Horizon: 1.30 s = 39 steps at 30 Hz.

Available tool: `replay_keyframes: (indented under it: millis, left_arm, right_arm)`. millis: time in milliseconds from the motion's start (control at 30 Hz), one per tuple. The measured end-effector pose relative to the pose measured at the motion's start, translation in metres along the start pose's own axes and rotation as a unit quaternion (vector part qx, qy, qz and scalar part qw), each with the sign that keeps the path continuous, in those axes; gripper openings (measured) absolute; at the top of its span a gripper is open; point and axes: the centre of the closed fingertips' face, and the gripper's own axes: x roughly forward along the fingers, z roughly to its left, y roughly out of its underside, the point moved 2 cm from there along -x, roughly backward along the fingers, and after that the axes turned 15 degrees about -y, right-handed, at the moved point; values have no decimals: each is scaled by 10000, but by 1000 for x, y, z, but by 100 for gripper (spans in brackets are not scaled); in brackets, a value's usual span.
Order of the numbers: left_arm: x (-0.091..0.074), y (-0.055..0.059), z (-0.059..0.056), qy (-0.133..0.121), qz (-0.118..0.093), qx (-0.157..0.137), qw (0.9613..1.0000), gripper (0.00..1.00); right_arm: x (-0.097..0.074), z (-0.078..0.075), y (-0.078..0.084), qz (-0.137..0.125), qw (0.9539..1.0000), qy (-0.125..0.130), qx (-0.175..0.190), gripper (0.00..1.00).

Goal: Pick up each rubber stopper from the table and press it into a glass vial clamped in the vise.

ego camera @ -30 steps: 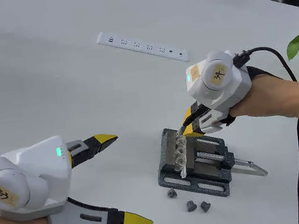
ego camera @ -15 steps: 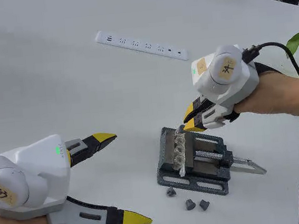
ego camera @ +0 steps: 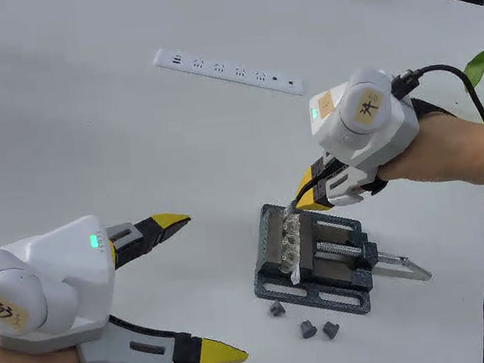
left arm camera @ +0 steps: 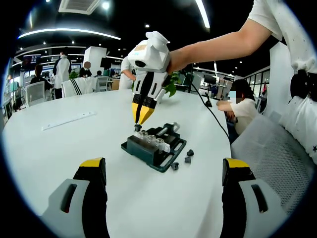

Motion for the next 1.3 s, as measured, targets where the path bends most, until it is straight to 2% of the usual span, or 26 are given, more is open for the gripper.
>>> replay_keyframes:
  millis: [500,667,833,1000,1133,1300]
  left_arm:
    - [2,0,3,-26,-19,-53,10000,97]
    - [2,0,3,-22,-29,-50,10000,97]
    - [4,-1,2,-8,-45,-54,10000,97]
    - [4,-2,1,-1,-60,-53,10000,97]
    - [4,-2,2,-3,-65,-53,10000,97]
    - [4,-2,2,2,-69,-57,10000,97]
  right_arm:
    - [4,-3,1,75,10000,-45,-3,0]
    - [5,-2,0,171,9998,-75,-39,0]
    - [5,-3,0,202,9997,-129,77,0]
    - [6,-2,-1,316,9994,-158,23,0]
    - [5,-4,-2,294,9993,-208,127,0]
    - [7,-4,-4,481,9986,-230,55,0]
